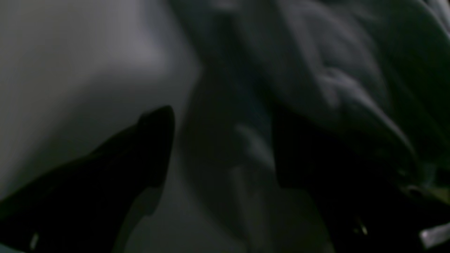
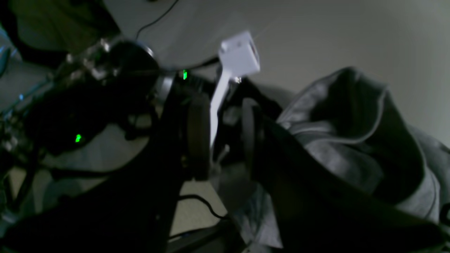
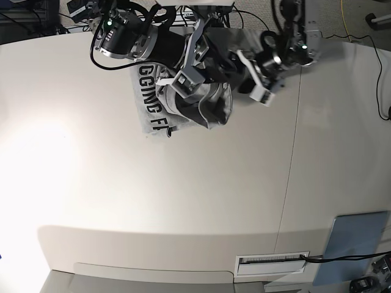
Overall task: Fold the T-shirt properly
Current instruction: 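Fold the bundle over again with both grippers, stacking it into a square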
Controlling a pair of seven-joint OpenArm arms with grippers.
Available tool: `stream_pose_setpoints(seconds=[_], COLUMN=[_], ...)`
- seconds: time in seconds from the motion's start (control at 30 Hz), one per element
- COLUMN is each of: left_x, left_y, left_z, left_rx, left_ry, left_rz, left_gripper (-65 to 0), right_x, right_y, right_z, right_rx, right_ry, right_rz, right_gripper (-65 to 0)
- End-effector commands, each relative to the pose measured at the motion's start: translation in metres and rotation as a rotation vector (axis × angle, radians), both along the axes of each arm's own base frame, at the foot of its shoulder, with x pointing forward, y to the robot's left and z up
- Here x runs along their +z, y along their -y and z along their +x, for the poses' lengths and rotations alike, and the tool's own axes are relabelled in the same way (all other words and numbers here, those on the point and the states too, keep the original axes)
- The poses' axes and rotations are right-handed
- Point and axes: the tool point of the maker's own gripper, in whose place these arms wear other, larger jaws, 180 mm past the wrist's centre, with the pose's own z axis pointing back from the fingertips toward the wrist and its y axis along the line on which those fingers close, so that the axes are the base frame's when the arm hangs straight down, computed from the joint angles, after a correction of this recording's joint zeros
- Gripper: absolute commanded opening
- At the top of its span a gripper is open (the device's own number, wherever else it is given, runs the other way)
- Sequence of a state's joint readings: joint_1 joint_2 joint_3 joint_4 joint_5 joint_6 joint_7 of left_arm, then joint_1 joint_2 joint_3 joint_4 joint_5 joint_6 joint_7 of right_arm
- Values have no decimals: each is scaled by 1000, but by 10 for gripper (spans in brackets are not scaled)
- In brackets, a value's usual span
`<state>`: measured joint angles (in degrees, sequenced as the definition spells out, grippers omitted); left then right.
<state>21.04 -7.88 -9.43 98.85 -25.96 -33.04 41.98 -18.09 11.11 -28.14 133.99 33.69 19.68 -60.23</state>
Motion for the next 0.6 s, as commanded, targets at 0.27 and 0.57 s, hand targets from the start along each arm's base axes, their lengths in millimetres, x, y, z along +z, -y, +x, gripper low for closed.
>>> stream_pose_setpoints(seconds=[0.27,0.57], left_x=[53,69], left_y=[-62,-10], left_z=[25,21], left_rx=[168,5], left_ry=[116,129], left_rz=[-133,-242], left_gripper=[-215,-215], right_x=[-12,-3], right_y=[69,215], right_z=[54,94], right_rx=[-256,-676], right_ry=[145,185], right_rz=[-248,-468], right_gripper=[-486,-486])
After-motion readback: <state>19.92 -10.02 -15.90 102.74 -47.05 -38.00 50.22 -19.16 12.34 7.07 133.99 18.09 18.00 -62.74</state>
